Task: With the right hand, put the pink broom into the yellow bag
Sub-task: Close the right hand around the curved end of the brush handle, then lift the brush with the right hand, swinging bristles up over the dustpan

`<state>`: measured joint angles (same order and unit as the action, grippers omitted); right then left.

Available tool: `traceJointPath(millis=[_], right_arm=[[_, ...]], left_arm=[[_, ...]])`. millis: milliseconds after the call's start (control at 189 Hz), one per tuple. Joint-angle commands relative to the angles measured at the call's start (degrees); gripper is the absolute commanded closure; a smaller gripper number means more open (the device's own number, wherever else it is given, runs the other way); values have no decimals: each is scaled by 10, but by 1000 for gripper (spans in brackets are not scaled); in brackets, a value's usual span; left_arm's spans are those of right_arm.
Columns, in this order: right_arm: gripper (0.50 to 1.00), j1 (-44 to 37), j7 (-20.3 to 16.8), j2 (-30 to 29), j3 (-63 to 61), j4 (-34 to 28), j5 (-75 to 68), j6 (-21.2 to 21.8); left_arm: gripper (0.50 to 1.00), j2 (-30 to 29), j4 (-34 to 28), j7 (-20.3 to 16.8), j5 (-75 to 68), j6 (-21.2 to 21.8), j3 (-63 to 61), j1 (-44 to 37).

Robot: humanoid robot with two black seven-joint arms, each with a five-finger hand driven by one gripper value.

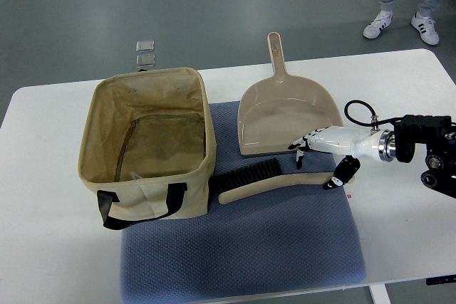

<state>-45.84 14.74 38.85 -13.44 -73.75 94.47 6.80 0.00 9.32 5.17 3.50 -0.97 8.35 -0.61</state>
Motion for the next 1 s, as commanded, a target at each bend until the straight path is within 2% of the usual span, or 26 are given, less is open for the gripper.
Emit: traceJointPath(millis=[0, 148, 217, 354, 402, 460, 507, 671, 745, 766, 835, 872, 994], right_arm=[[576, 4, 0, -3, 1, 0, 12, 0], [599, 6, 0, -4, 1, -1, 18, 0], [666, 7, 1, -4, 1, -1, 20, 0], [718, 7, 2, -4, 1, -2, 22, 1], [769, 7, 3, -4, 1, -2, 22, 1], [797, 7, 4, -4, 1, -3, 22, 1], [850, 7, 5, -3, 1, -3, 22, 1], [891, 6, 6, -3, 1, -6, 22, 1], [922, 6, 6, -3, 1, -7, 22, 2], [950, 6, 6, -2, 1, -7, 22, 2], [965, 6, 10, -2, 1, -7, 22, 2], [993, 6, 14, -2, 1, -7, 22, 2], [1000, 8, 22, -3, 1, -7, 22, 2]], left_arm=[[500, 0, 1, 0, 0, 0, 0, 0], [500, 0, 0, 0, 0, 0, 0, 0], [500, 0, 0, 0, 0, 0, 0, 0], [500, 0, 0, 0, 0, 0, 0, 0], [500, 0, 0, 0, 0, 0, 0, 0], [500, 0, 0, 0, 0, 0, 0, 0], [500, 0, 0, 0, 0, 0, 0, 0], [500, 0, 0, 0, 0, 0, 0, 0], [500, 0, 0, -1, 0, 0, 0, 0], [500, 0, 0, 0, 0, 0, 0, 0], [500, 0, 0, 0, 0, 0, 0, 0], [500, 0, 0, 0, 0, 0, 0, 0], [500, 0, 0, 0, 0, 0, 0, 0]])
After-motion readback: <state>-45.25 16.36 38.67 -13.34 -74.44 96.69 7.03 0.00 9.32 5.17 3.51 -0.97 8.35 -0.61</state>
